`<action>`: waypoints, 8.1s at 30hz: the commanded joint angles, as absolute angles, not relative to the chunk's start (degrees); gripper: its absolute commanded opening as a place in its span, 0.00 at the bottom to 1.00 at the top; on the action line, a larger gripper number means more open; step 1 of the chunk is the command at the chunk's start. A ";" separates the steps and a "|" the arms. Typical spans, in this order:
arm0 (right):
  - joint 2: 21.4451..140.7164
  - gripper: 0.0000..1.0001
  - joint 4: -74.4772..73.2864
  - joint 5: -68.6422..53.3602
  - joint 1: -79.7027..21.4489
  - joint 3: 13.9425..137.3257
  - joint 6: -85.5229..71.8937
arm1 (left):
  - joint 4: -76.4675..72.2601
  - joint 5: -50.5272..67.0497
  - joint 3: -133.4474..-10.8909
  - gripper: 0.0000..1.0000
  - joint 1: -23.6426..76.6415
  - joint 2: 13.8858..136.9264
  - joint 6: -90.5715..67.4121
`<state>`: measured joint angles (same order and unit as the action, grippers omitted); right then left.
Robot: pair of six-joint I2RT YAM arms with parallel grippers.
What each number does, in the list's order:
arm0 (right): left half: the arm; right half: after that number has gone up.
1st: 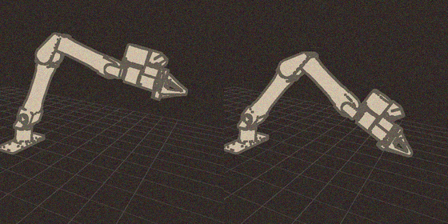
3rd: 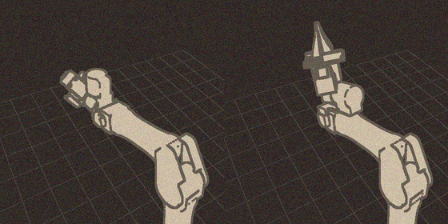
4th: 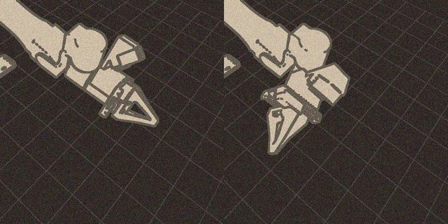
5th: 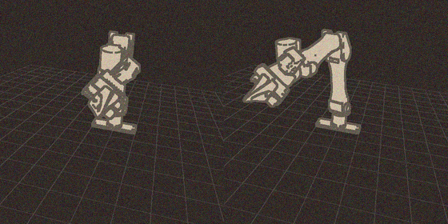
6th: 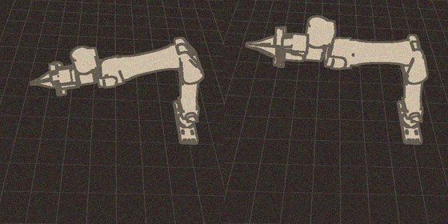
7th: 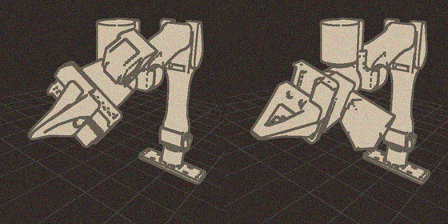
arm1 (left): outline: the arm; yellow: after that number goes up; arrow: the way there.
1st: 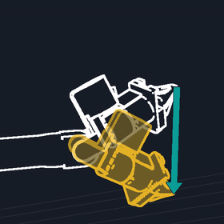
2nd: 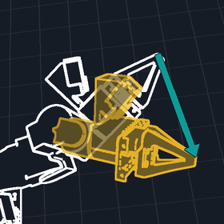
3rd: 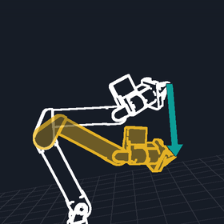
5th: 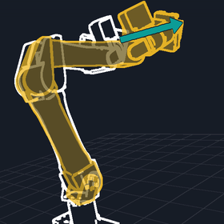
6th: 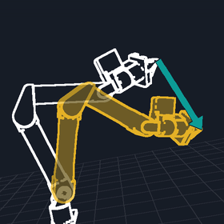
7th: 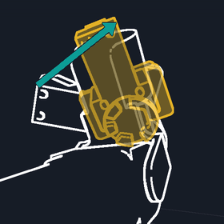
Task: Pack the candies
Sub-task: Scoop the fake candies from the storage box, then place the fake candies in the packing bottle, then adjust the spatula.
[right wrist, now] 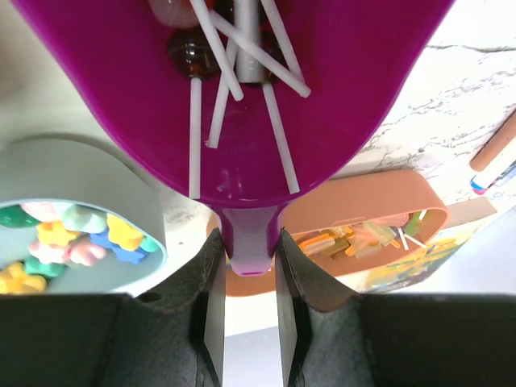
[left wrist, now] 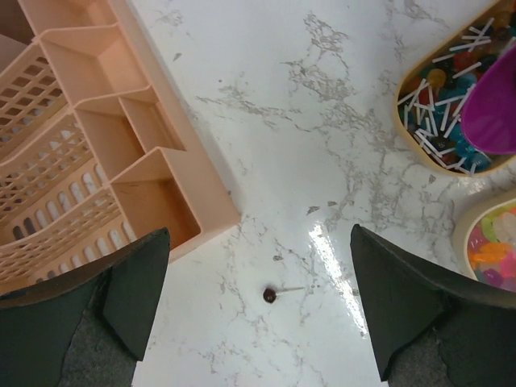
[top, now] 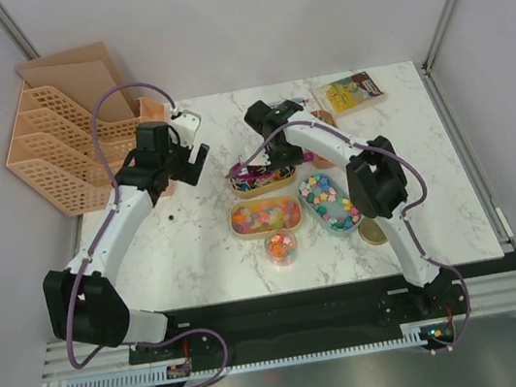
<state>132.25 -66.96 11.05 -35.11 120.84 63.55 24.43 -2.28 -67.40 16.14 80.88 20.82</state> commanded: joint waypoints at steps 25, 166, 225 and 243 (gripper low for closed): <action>92.28 0.00 -72.07 39.10 -42.88 79.81 79.64 | 16.53 -5.98 -69.53 1.00 11.95 79.45 16.09; 103.46 0.28 -76.38 28.50 -49.58 115.59 32.17 | 4.66 75.93 -70.92 0.02 9.76 84.54 -19.42; 71.81 0.71 -53.64 -29.88 -33.31 85.44 50.37 | -6.86 84.11 -70.84 0.02 5.98 94.04 -31.03; 74.62 0.45 -46.14 -24.08 -36.74 82.53 43.51 | -4.92 83.41 -70.58 0.02 5.71 93.87 -29.09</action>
